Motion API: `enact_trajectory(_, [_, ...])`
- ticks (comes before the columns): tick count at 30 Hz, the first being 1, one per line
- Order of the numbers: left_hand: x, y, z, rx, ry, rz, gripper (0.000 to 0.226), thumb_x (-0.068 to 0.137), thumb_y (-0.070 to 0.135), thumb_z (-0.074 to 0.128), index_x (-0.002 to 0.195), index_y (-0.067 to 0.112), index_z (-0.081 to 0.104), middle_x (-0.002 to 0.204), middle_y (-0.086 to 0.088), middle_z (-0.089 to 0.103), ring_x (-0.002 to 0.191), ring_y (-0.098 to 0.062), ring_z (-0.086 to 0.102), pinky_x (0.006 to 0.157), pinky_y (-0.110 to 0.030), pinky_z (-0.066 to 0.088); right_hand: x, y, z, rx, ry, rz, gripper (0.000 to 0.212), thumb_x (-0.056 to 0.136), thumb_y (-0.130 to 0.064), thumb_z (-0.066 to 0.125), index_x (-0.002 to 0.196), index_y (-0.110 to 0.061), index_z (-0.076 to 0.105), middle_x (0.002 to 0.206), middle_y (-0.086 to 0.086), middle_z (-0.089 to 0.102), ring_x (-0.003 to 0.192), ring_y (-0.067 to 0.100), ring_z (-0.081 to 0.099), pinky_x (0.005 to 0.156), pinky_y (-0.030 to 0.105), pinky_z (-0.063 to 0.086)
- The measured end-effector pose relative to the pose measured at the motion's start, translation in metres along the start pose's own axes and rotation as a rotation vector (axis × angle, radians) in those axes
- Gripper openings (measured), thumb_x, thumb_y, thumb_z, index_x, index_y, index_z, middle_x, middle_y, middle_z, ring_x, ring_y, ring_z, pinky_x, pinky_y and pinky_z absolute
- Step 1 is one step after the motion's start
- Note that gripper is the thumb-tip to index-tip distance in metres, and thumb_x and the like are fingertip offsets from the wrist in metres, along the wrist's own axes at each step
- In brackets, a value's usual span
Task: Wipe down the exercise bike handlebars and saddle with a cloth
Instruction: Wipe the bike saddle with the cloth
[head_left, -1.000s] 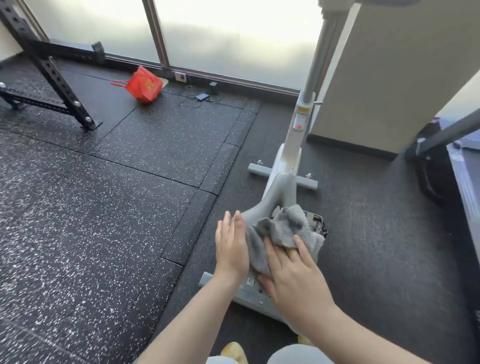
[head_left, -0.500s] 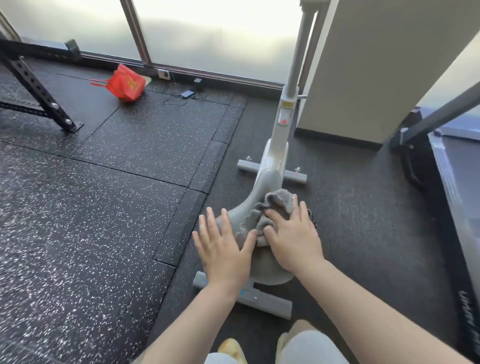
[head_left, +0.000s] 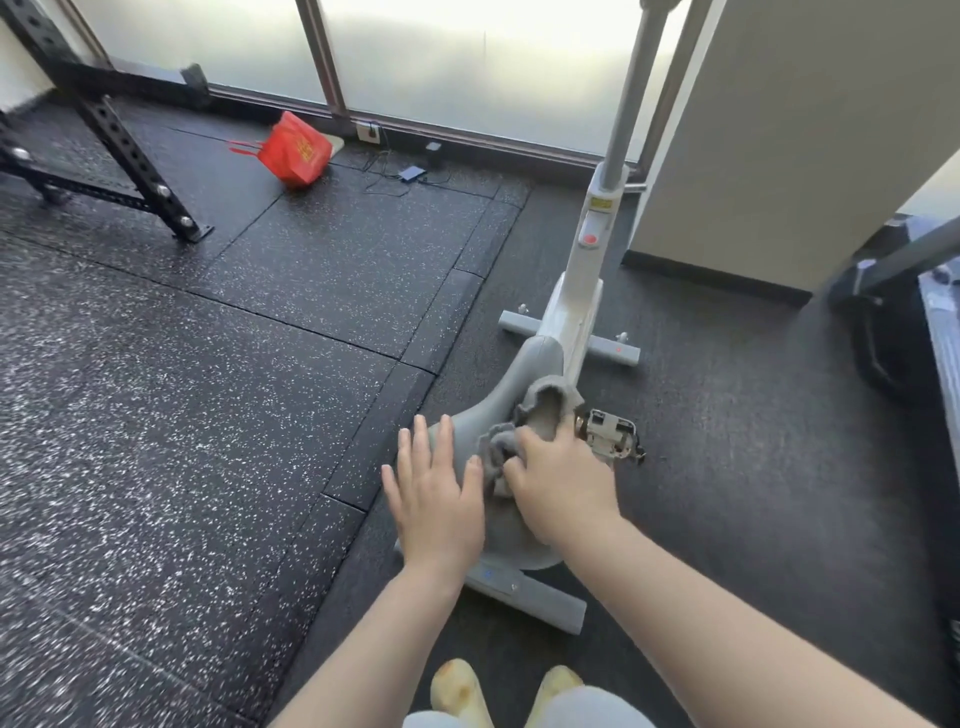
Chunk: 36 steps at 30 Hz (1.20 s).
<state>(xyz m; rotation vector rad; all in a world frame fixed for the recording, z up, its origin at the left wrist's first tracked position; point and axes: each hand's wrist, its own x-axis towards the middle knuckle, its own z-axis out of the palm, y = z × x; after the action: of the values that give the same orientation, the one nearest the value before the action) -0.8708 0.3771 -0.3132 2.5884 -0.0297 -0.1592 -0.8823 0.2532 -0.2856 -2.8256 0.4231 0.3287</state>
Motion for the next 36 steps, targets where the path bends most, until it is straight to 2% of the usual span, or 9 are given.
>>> enact_trajectory(4, [-0.007, 0.001, 0.002, -0.025, 0.021, 0.010, 0.073, 0.086, 0.048, 0.028, 0.153, 0.024, 0.016, 0.163, 0.003, 0.005, 0.149, -0.014, -0.002, 0.118, -0.038, -0.001, -0.021, 0.016, 0.009, -0.003, 0.073, -0.147, 0.052, 0.089, -0.045, 0.025, 0.139, -0.038, 0.035, 0.156, 0.023, 0.014, 0.133, 0.036, 0.036, 0.091, 0.042, 0.045])
enact_trajectory(7, [-0.008, -0.001, 0.000, -0.020, -0.008, 0.003, 0.070, 0.096, 0.045, 0.039, 0.154, 0.021, 0.008, 0.163, 0.003, -0.001, 0.149, -0.013, -0.006, 0.120, -0.037, -0.002, 0.010, 0.010, -0.001, 0.028, 0.020, -0.015, 0.048, 0.097, -0.039, 0.031, 0.144, -0.032, 0.024, 0.153, 0.024, 0.017, 0.126, 0.036, 0.045, 0.087, 0.043, 0.045])
enact_trajectory(12, [-0.010, -0.002, 0.000, 0.003, -0.009, 0.015, 0.071, 0.098, 0.039, 0.044, 0.154, 0.022, 0.004, 0.163, 0.003, -0.002, 0.149, -0.014, -0.008, 0.120, -0.036, -0.002, 0.000, -0.004, 0.002, -0.075, -0.027, -0.057, 0.038, 0.096, -0.037, 0.039, 0.128, -0.018, 0.047, 0.154, 0.031, 0.000, 0.140, 0.040, 0.019, 0.093, 0.047, 0.045])
enact_trajectory(19, [-0.008, -0.008, -0.002, 0.003, -0.087, 0.031, 0.065, 0.101, 0.040, 0.036, 0.155, 0.026, 0.001, 0.162, 0.007, -0.006, 0.148, -0.011, -0.009, 0.119, -0.037, -0.004, 0.025, -0.015, -0.010, 0.050, -0.174, 0.087, 0.046, 0.099, -0.034, 0.033, 0.142, -0.021, 0.040, 0.156, 0.024, -0.016, 0.143, 0.037, 0.010, 0.107, 0.050, 0.033])
enact_trajectory(22, [-0.007, -0.012, -0.003, -0.148, -0.081, 0.044, 0.057, 0.101, 0.041, 0.027, 0.154, 0.026, 0.010, 0.162, 0.008, 0.002, 0.148, -0.010, -0.005, 0.119, -0.033, -0.002, -0.009, -0.009, 0.009, -0.056, -0.029, -0.073, 0.040, 0.095, -0.034, 0.041, 0.130, -0.018, 0.050, 0.157, 0.025, -0.007, 0.146, 0.038, -0.003, 0.107, 0.060, 0.027])
enact_trajectory(25, [-0.006, -0.016, -0.003, -0.199, -0.081, 0.065, 0.066, 0.091, 0.046, 0.018, 0.153, 0.027, 0.013, 0.161, 0.011, 0.006, 0.147, -0.007, -0.003, 0.119, -0.031, -0.001, -0.020, -0.001, 0.018, -0.141, 0.097, -0.180, 0.042, 0.086, -0.037, 0.039, 0.112, -0.016, 0.064, 0.155, 0.019, 0.026, 0.146, 0.035, 0.014, 0.102, 0.068, 0.030])
enact_trajectory(28, [-0.003, -0.027, -0.009, -0.103, -0.129, 0.127, 0.063, 0.094, 0.045, 0.023, 0.154, 0.027, 0.013, 0.161, 0.010, 0.008, 0.147, -0.011, 0.003, 0.120, -0.035, 0.004, -0.004, -0.006, 0.022, -0.114, 0.134, -0.109, 0.063, 0.085, -0.040, 0.013, 0.124, -0.020, 0.057, 0.161, 0.006, 0.013, 0.149, 0.025, 0.000, 0.111, 0.062, 0.018])
enact_trajectory(30, [0.002, -0.036, -0.015, -0.068, -0.152, 0.195, 0.069, 0.089, 0.053, 0.022, 0.153, 0.027, 0.018, 0.160, 0.011, 0.014, 0.146, -0.012, 0.010, 0.119, -0.036, 0.009, -0.012, -0.017, 0.030, -0.093, 0.163, -0.023, 0.056, 0.086, -0.038, 0.022, 0.124, -0.018, 0.059, 0.159, 0.008, 0.019, 0.148, 0.028, 0.003, 0.112, 0.058, 0.016])
enact_trajectory(36, [0.010, -0.037, -0.035, -1.001, -0.196, -0.140, 0.036, 0.105, 0.023, 0.034, 0.136, 0.016, 0.051, 0.138, 0.007, 0.052, 0.125, 0.000, 0.046, 0.092, -0.007, 0.041, -0.070, -0.041, 0.061, -0.054, 0.262, -0.095, 0.053, 0.088, -0.042, 0.036, 0.130, -0.019, 0.059, 0.149, 0.008, 0.043, 0.142, 0.030, 0.029, 0.109, 0.055, 0.021])
